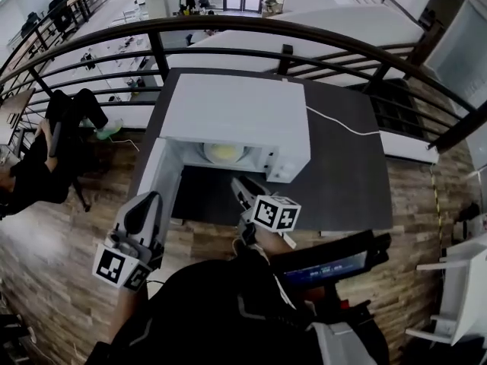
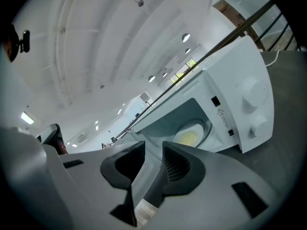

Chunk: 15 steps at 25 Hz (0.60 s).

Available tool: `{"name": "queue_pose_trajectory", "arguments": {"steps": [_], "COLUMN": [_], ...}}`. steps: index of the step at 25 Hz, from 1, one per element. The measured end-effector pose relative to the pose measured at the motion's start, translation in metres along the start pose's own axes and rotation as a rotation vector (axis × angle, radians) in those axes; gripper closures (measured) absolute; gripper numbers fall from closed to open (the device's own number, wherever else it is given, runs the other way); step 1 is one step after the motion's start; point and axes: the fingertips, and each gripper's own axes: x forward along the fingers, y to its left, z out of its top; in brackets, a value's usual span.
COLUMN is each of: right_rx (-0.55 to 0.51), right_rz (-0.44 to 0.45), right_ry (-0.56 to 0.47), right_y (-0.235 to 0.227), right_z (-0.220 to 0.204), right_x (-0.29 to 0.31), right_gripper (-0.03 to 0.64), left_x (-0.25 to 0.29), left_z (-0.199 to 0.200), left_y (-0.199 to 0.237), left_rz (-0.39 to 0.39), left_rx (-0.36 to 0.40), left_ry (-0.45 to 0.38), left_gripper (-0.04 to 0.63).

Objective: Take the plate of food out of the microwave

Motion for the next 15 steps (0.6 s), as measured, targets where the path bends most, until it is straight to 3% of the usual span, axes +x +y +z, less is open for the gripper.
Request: {"name": "queue_pose_trajectory", "arguments": {"steps": [6,15], "right_rx": [0.09,0.415], "right_rz": [-0.01,-0.049], "right_ry": [0.067,0.104], "right_y": [-0.026,-0.084], "right_z": [-0.016,-0.037], "right_x": [0.032,0.071], "right_gripper": [0.496,0.394], "left_x": [0.007,0.007], "left_z": [0.003,0.005], "left_y": [0.01,0.015], "left_rz": [0.046,0.154], "left_rx": [0.015,0.041], "left_ry": [0.019,0.049], "left_gripper": [0.592,0.592]}}
